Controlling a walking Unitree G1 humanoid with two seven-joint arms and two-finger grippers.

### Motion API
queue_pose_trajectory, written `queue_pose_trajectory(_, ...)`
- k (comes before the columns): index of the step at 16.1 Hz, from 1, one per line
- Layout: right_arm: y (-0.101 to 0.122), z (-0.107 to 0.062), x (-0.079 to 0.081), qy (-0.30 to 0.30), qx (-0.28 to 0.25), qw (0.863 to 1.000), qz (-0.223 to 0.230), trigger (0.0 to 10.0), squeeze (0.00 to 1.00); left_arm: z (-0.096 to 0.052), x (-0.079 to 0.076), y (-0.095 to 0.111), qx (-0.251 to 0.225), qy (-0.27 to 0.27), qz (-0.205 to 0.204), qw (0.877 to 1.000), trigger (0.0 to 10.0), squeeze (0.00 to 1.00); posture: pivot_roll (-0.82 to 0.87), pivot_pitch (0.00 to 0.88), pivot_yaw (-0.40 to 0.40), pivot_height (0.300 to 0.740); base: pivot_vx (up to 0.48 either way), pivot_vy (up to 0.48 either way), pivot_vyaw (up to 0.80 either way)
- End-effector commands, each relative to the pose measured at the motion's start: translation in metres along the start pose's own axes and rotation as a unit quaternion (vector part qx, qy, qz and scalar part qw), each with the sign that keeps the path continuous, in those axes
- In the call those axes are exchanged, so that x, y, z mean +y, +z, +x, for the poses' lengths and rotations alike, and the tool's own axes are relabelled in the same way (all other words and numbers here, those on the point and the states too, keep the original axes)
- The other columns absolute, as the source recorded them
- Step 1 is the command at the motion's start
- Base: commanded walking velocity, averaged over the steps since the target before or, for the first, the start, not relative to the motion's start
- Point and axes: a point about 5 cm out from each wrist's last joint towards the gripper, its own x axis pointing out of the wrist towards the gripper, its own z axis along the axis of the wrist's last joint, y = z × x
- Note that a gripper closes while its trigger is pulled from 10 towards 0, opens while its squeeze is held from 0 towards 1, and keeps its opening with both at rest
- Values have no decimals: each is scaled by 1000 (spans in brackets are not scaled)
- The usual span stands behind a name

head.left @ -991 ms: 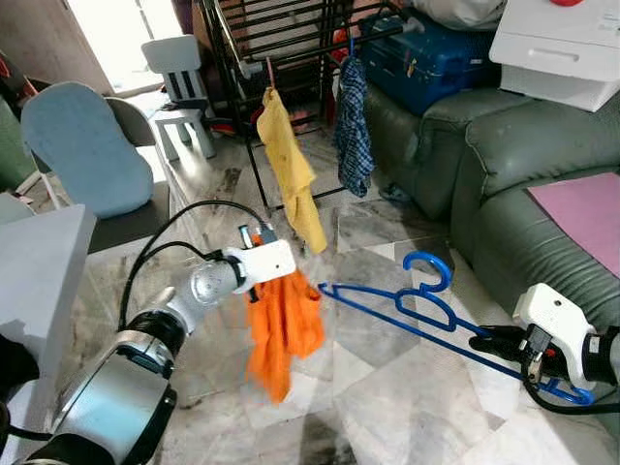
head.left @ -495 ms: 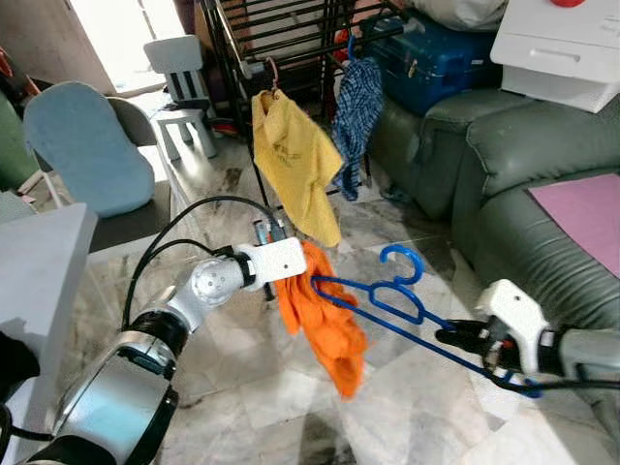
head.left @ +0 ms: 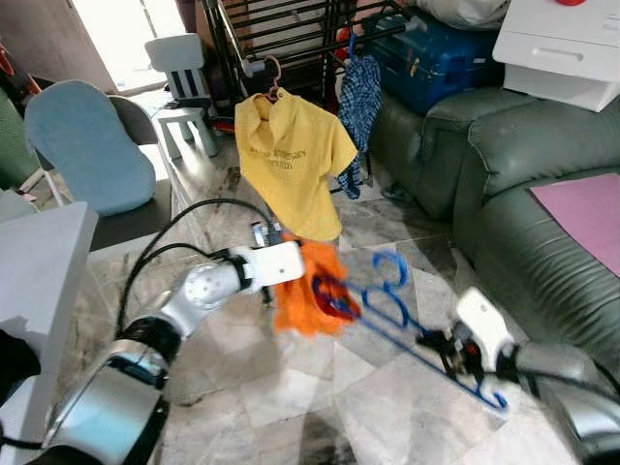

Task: Hang hanger

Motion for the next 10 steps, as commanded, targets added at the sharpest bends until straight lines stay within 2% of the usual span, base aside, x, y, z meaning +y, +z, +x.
queue_pose_trajectory(1,1,-4,2,15,3,1000,-5,10000,0,-3,2,-8,29,7,14,999,10000,0,-242,0,134,740,0,0,0)
queue_pose_trajectory(2,-2,-7,2,20,7,1000,0,10000,0,-3,2,-8,32,8,18,999,10000,0,-243,0,134,740,0,0,0)
queue_pose_trajectory(3,-14,-14,3,26,33,999,11,10000,0,0,2,-5,27,19,6,999,10000,0,-250,0,133,740,0,0,0)
queue_pose_trajectory(6,-39,-18,-9,-32,82,994,59,10000,0,2,5,-1,22,39,-9,999,10000,0,-251,0,131,740,0,0,0)
queue_pose_trajectory(8,-41,-18,-19,-77,85,989,91,10000,0,0,7,-6,43,45,-6,998,10000,0,-247,0,130,740,0,0,0)
queue_pose_trajectory(10,-34,-17,-25,-97,70,988,100,10000,0,-3,6,-12,58,45,-9,997,10000,0,-248,0,129,740,0,0,0)
